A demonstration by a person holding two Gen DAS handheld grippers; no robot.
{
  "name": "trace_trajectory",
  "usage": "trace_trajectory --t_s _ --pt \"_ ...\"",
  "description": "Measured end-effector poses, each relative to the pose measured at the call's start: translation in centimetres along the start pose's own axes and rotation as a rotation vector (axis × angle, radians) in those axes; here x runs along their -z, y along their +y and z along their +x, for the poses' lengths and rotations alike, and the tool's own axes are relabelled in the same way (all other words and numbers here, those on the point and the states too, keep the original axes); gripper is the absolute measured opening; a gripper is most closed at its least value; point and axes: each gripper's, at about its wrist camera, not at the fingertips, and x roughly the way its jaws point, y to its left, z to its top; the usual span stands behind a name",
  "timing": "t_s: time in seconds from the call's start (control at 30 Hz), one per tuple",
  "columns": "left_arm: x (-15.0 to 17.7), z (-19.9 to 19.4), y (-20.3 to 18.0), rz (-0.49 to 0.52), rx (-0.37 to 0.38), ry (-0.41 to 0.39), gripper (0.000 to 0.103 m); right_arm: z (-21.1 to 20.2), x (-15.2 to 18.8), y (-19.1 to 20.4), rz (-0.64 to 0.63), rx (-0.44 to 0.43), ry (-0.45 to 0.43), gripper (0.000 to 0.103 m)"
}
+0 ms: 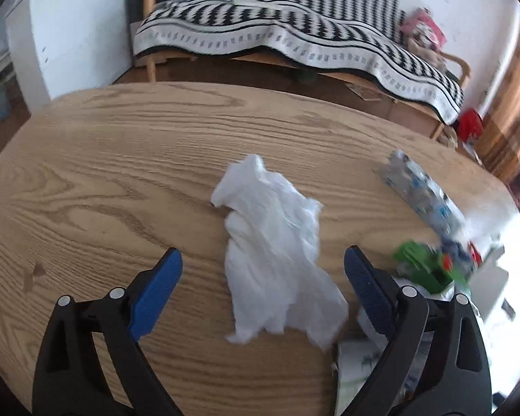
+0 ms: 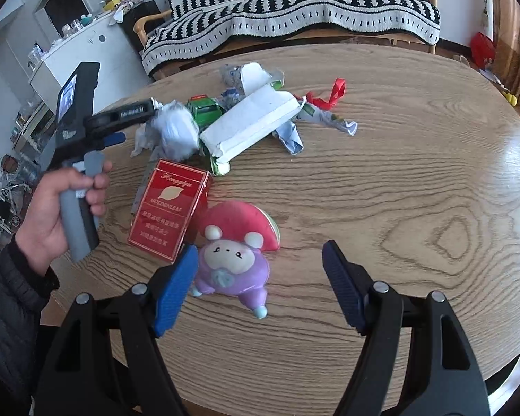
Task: Collect trash
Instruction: 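Grasp the white tissue with the left tool while the right tool grasps the mushroom toy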
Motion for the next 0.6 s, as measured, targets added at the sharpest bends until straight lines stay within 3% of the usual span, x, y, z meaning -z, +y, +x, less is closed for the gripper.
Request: trace_trajectory --t_s 0.03,0.1,0.13,0.2,0.27,0.5,0.53,0.6 --pt "-0.2 0.2 0.1 -0.008 -0.002 0.006 0.089 0.1 0.0 0.0 -0.002 0.0 0.002 0.072" --pt "-0.3 0.6 0.2 0.002 0.005 0.016 0.065 0.3 0.0 0.1 -0.005 -0.002 0.006 0.072" --pt "-0.3 0.7 0.1 0.008 0.004 0.022 0.062 0.4 0.0 0.2 -0.007 -0.004 0.008 0.072" --pt "0.0 0.5 -0.2 0.035 -0.006 0.012 0.029 0.7 -0.1 0.4 -0.008 -0.008 0.012 0.072" --pt "0.2 0.3 -0.2 0.042 -0.003 0.013 0.019 1.0 -0.2 0.6 -0.01 -0.009 0.019 0.072" --pt "0.5 -2.1 -0.2 0.038 0.017 -0.008 0.015 3.5 0.0 1.6 -0.026 -0.007 0.068 0.072" --pt "0.6 -2.8 -0.5 0.053 0.019 -0.017 0.015 3.7 0.0 1.8 -0.029 -0.013 0.072 0.07" --pt "1.0 -3.9 -1.1 0.079 0.021 -0.035 0.015 3.7 0.0 1.9 -0.027 -0.052 0.073 0.058"
